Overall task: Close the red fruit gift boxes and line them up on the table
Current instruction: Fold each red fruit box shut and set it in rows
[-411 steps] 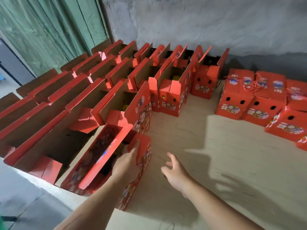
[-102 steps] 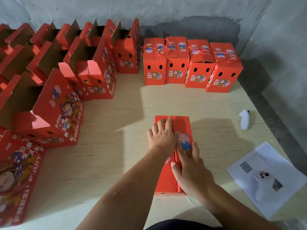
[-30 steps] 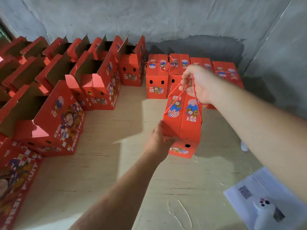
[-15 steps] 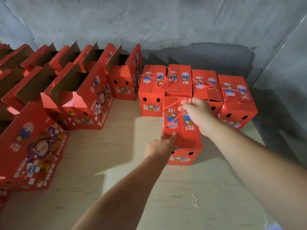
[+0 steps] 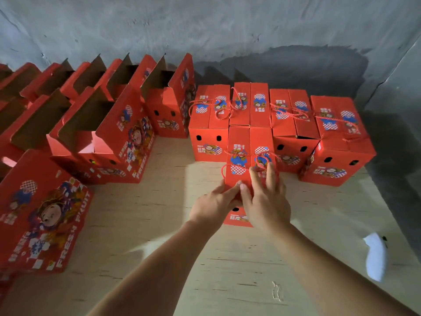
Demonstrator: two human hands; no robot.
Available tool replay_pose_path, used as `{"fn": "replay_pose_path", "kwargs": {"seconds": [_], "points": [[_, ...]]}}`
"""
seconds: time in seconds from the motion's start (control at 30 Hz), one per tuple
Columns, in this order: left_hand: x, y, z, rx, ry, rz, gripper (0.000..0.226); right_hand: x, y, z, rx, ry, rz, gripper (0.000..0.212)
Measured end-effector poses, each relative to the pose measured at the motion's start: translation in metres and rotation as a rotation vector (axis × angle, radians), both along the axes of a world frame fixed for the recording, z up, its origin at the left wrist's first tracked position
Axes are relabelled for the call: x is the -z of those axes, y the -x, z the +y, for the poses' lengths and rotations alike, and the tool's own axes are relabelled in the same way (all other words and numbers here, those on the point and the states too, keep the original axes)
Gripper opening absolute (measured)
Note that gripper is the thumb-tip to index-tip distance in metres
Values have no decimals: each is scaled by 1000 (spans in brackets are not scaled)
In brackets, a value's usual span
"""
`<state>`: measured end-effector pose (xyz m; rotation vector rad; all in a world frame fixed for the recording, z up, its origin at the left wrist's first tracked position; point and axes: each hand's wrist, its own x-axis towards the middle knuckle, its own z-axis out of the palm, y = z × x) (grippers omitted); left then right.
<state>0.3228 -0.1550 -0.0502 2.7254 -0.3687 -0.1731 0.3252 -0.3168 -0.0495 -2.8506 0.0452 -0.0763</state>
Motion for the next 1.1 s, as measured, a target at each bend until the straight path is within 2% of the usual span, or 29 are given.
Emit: {"fn": "replay_pose_path", "kwargs": {"seconds": [0.1, 0.27, 0.4, 0.53, 0.63, 0.73, 0.87, 1.1], "points": [[4, 2, 4, -33, 62, 2, 54, 2, 2, 1, -43, 114, -27, 60], [1, 1, -2, -87, 246, 103, 55, 1, -3, 4, -26, 194, 65, 62], [-8, 24, 19, -64, 428, 164, 61, -9, 15, 34, 16, 47, 81, 68], [-13, 64, 61, -141, 624, 168, 62, -27, 44, 92, -134, -106, -96, 63], [-13, 94, 110, -283, 766, 152, 54, -35, 52, 141, -203, -225, -9, 65], [4, 143, 167, -446, 720, 83, 45, -40, 53, 190, -299, -330, 82, 68], [32, 189, 223, -596, 595, 170, 46, -53, 30, 264, -472, -268, 171, 71], [17, 147, 295, -639, 529, 101, 41, -74, -49, 407, -604, -67, 142, 84]]}}
